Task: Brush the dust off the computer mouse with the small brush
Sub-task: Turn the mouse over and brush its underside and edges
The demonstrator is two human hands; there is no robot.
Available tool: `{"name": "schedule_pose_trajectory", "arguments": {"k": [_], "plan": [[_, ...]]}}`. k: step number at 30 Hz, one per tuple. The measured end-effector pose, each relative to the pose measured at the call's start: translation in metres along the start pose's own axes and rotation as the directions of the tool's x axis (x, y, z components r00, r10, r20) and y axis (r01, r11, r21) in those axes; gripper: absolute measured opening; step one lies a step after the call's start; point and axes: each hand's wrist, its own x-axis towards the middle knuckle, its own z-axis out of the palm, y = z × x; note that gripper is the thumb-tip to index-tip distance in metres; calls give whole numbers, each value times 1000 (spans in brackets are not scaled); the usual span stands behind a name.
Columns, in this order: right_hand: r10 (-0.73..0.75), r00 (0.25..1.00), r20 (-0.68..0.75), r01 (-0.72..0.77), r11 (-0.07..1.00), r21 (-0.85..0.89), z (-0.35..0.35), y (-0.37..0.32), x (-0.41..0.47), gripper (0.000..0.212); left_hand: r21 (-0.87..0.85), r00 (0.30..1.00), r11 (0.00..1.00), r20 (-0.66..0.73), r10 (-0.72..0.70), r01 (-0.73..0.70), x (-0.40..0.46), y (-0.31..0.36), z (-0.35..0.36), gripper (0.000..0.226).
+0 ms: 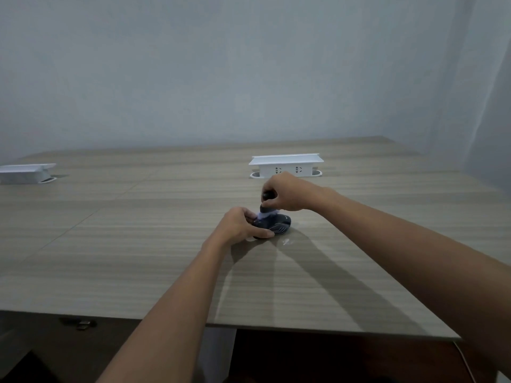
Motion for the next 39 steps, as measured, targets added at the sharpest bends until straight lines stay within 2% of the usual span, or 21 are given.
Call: {"name": "schedule_pose_trajectory", "arguments": {"k": [4, 9, 16, 24, 32, 39], "plan": [[61, 996, -69, -62, 998, -1, 0, 6, -1, 25, 0, 1000, 1000, -4, -13, 13, 0, -2, -1, 64], [142, 988, -66, -140, 990, 32, 0, 16, -11, 29, -26, 1000, 1000, 23, -6, 6, 0, -5, -2, 72], [212, 967, -141, -195, 973, 125, -1, 17, -20, 27, 21, 996, 1000, 87, 8, -10, -1, 0, -6, 63], [284, 951, -123, -230, 914, 333, 13, 35, -27, 16, 33, 995, 999, 96, 37, -40, 1, 5, -6, 40], [359, 924, -133, -255, 836, 486, 18, 38, -32, 16, 77, 996, 996, 85, 41, -48, 5, 12, -7, 36], [481, 857, -185, -322, 781, 536, 30, 41, -45, 22, 112, 999, 993, 36, 17, -21, 6, 15, -1, 35]]}}
